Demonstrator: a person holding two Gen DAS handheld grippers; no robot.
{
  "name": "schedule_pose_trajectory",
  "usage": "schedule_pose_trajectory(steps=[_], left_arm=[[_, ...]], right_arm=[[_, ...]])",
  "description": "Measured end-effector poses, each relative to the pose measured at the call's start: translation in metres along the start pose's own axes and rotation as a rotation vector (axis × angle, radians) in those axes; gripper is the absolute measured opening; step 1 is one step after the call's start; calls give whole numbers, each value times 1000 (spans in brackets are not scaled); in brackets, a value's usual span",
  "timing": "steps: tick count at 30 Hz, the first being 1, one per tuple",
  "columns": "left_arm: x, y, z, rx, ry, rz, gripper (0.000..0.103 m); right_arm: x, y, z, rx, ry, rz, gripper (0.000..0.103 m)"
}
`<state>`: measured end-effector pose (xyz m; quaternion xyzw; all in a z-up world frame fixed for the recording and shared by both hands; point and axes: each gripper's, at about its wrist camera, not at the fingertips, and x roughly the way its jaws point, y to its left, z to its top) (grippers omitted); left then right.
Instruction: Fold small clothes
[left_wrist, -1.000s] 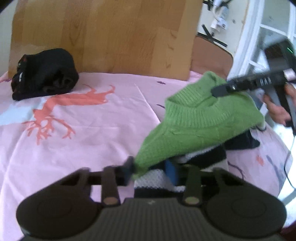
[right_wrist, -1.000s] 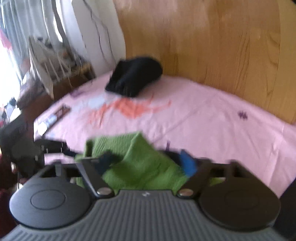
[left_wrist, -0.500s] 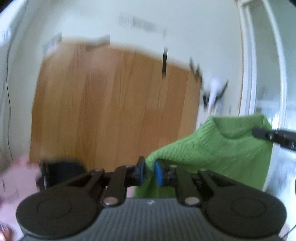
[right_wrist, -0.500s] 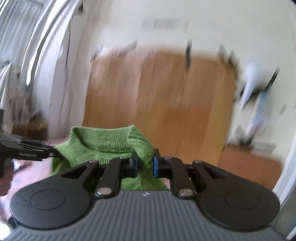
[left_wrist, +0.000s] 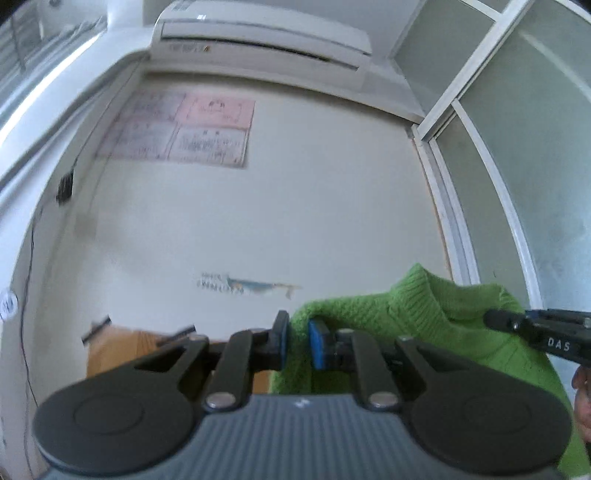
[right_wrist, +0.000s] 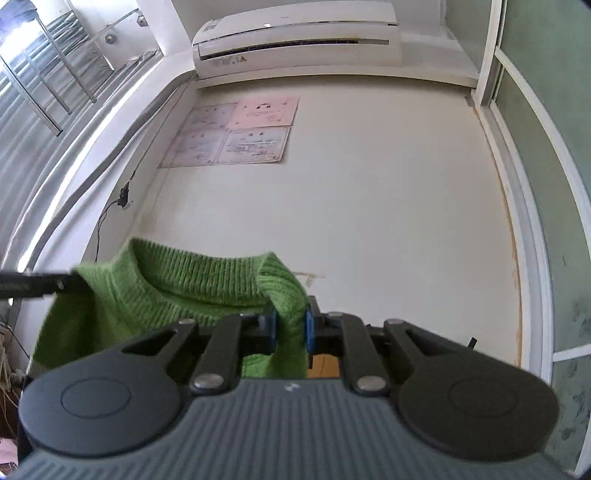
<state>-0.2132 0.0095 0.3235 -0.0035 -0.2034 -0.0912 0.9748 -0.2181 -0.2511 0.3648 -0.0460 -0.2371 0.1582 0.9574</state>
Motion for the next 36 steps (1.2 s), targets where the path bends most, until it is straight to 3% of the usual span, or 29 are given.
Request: schedule_pose_trajectory(steps=[5,8,11,13,14,15,17,18,22,27,30,35,36], left_arm=[[22,-1,-23,18,58,38,12],[45,1,-53,21,156,64,12],[86,6,-102,36,269,123,14],[127,8,-154,68,391,186,22],[149,10,-186,95,483,198,25],[168,12,-225,130,600,221,25],[182,24,-288,117,830,268,16],[176,31,-307,56,882,240,15],[141,36,-345,-5,936,192,17],[121,24,-353,-57,972,69,20],[115,20,-350,-88,955,23,43],[101,7,-368,-135,1019,-42,44],[97,1,-376,-122,1040,-50,44]], right_arm=[[15,-4,-16,18,28,1,17],[32,0,-32,32,89,-4,17],[63,-1,-66,34,170,-24,17],[103,-4,-108,57,268,-35,22],[124,-2,-133,79,336,-32,32],[144,-2,-165,86,422,-24,48],[168,-6,-224,80,561,-47,50],[169,-15,-254,93,637,-74,50],[121,-75,-317,261,759,-129,50],[31,-126,-360,379,908,-242,51],[-13,-126,-364,490,932,-217,51],[-16,-93,-379,505,1002,-144,51],[-12,-84,-383,480,1011,-141,46]])
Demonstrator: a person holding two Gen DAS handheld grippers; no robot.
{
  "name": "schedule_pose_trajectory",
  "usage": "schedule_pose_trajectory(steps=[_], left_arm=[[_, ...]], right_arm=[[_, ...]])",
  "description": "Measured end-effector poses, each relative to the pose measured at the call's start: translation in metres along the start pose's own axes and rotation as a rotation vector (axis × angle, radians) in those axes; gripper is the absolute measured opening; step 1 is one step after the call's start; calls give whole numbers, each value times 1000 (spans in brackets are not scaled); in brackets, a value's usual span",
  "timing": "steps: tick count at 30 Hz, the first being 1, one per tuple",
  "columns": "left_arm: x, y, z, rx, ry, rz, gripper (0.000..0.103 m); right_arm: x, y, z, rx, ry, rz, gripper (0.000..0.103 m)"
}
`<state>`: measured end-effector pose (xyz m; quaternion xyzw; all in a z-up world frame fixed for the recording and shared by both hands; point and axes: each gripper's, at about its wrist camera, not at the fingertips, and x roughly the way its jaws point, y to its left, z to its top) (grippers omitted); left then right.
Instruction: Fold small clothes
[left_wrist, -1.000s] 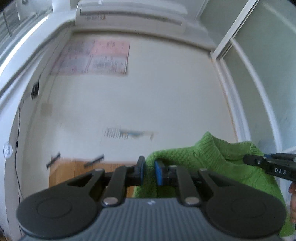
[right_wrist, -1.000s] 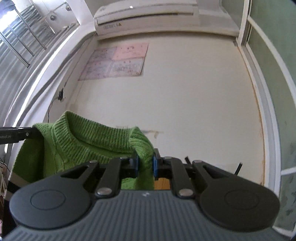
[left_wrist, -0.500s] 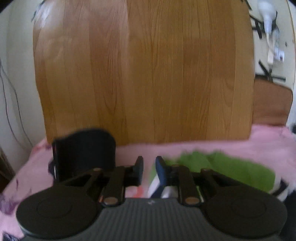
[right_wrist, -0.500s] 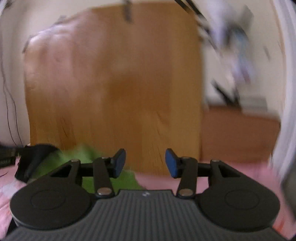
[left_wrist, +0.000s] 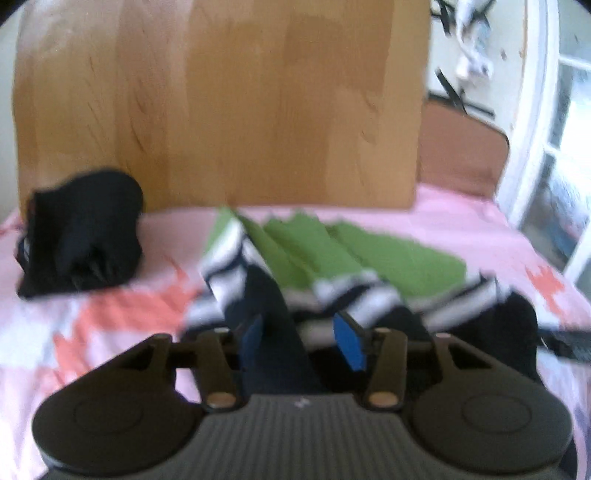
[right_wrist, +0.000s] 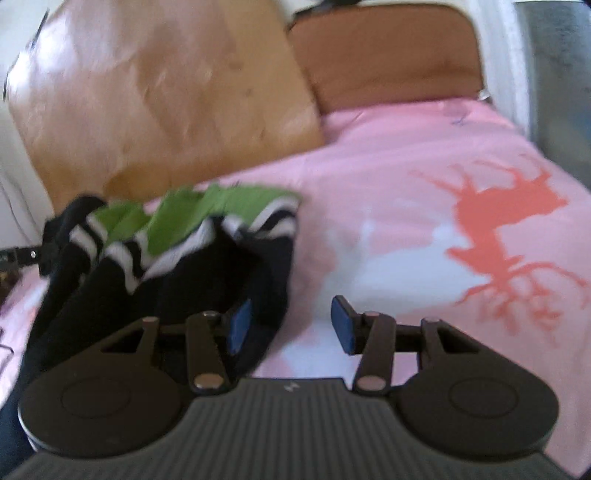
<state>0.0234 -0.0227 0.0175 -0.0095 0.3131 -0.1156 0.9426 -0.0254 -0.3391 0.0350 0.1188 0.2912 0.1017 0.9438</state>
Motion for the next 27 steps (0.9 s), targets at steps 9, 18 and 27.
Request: schedule_pose_trajectory(steps=[9,18,27], left_arm=[[13,-5,-29,17,40,89,46],[3,7,-29,-13,25,52,48],[-4,26,-20,-6,12,63,75]], right_arm=[[5,78,35,-664,-350,-691,9],[26,46,40,-715,-189,-803,35],[-33,32,-26,-420,-188,-530,49]])
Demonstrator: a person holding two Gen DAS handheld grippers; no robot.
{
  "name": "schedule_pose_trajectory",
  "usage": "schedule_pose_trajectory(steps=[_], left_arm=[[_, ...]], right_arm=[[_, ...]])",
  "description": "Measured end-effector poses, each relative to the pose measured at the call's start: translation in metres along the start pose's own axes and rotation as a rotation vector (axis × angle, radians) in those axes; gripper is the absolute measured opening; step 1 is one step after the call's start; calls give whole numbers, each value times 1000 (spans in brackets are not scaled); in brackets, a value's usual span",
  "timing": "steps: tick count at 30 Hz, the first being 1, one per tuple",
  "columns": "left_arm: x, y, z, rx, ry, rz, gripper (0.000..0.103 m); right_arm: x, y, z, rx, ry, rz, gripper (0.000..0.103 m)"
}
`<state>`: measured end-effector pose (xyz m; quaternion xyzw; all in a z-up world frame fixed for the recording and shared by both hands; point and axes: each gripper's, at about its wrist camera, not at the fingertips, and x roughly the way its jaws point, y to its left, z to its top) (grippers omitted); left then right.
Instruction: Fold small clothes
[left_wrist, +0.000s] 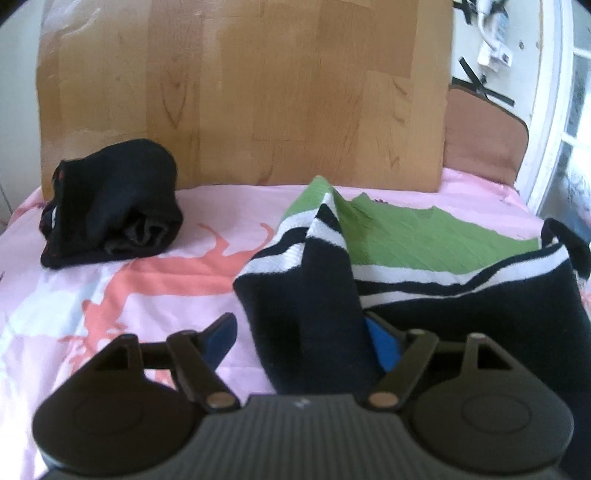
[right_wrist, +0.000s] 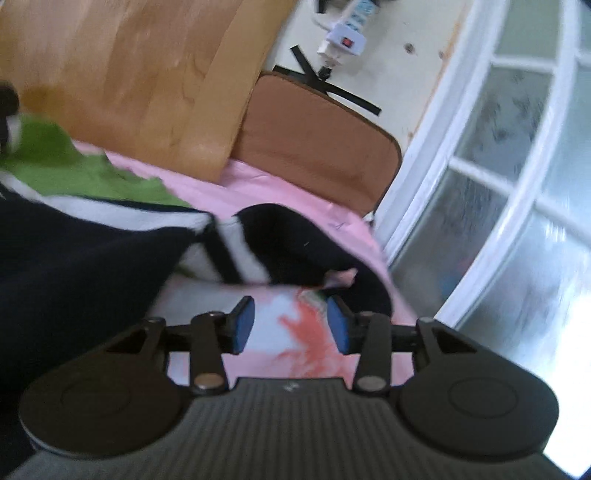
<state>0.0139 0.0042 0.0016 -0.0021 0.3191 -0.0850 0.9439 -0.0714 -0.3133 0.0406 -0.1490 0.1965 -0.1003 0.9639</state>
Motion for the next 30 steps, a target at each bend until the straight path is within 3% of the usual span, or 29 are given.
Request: schedule_pose_trajectory(steps=[2,3,4,6,8,10,13,15,16,17,20,24,27,30], left_arm=[[7,-5,2,25,7,29,55],[12,-5,4,29,24,27,22],[14,-4,6,21,39,17,10],[8,6,15,7,10,65,10],[-3,28,30,-5,-58,201,9],[-11,65,49,-96,-75,279,11],[-4,123,68,-222,-23,396,33],[-3,141,68,-263,18,494,33],[-9,143,65,-264,12,511,38],[-18,142,61,-258,-3,479,47],[-49,124,41,-227,-28,292,51],[-87,71,1,-35,-4,58,58],[-105,40,-39,93,59,-38,59],[-107,13,-67,141,150,-84,58]], right_arm=[[-6,3,-4,106,11,58,49],[-8,4,-7,166,23,98,49],[-12,11,-10,205,32,130,49],[-15,27,-17,229,40,168,49],[-18,44,-19,196,33,173,49],[-21,54,-19,175,17,178,49],[-28,55,-16,202,-7,206,49],[-30,53,-14,230,-12,228,49],[-31,52,-14,243,-13,235,49],[-34,51,-14,252,-14,238,49],[-41,39,-17,284,-15,276,49],[-49,23,-25,368,52,405,49],[-61,24,-37,405,112,510,49],[-74,37,-50,369,145,531,49]])
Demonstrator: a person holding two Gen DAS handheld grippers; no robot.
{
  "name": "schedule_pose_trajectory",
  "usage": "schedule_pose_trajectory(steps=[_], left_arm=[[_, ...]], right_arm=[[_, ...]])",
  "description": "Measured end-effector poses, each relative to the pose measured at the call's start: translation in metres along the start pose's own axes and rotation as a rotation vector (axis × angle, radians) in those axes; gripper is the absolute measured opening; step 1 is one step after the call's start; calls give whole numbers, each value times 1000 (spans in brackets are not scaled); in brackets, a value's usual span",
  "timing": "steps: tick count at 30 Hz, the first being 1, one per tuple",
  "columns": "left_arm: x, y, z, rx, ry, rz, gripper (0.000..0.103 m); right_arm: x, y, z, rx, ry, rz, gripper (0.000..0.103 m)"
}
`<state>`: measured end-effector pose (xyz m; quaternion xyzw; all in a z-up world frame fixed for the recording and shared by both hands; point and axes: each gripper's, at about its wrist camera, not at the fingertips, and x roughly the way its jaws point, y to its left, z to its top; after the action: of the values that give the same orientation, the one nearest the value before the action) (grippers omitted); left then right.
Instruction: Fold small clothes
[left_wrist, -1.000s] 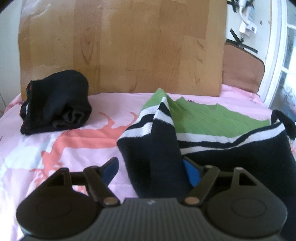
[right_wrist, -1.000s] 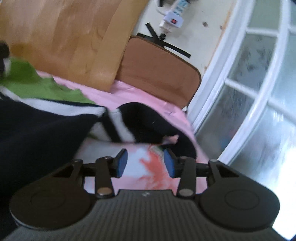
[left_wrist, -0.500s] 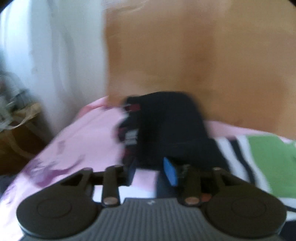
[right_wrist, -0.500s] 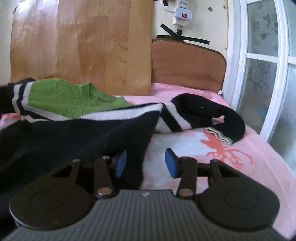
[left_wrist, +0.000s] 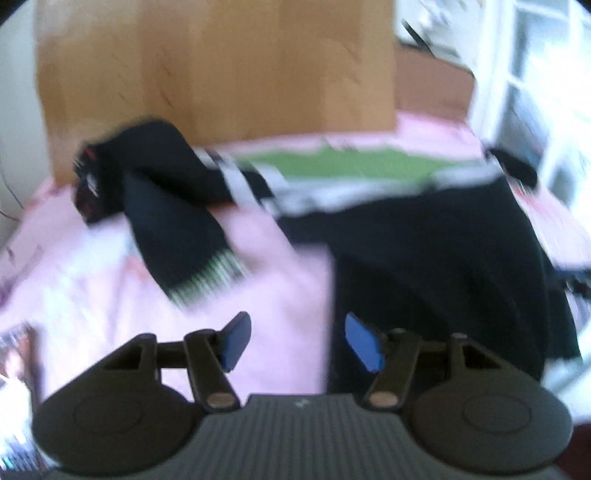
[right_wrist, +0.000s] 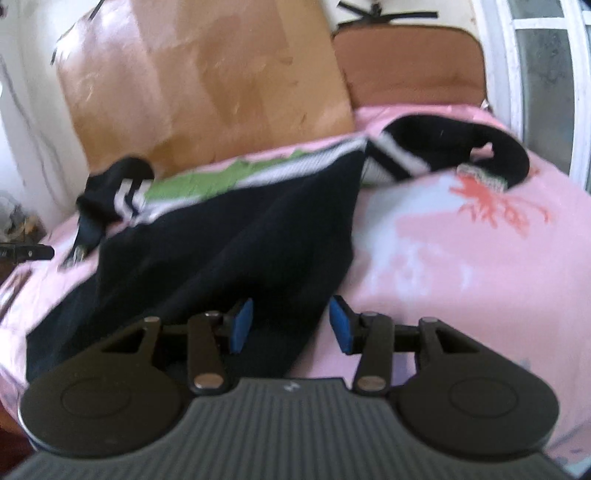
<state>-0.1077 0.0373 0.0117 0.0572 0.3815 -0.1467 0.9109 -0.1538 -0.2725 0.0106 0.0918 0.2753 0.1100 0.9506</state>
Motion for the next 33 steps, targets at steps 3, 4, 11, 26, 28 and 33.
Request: schedule_pose_trajectory(steps=[3,4,11,26,28,33], left_arm=[[7,-14,-20,23,32,12,43],[4,-21,-24,25,19,-1,19],[-46,-26,-13,-15,-13,-238,11],[-2,51,130,73,-135,166,56],[37,56,165,96,-133,200,59],[141,65,226,103,-55,233,59]], right_arm=[[-2,15,-18,-54,-15,-8,35],[-3,22,-23,-90,-29,-25,22],[-36,11,-8,-201,-133,-130,11],[-16,-67,126,-110,-192,-58,46],[34,-62,159,-151,-149,-10,54],[183,-43,210,-286,81,-4,78]])
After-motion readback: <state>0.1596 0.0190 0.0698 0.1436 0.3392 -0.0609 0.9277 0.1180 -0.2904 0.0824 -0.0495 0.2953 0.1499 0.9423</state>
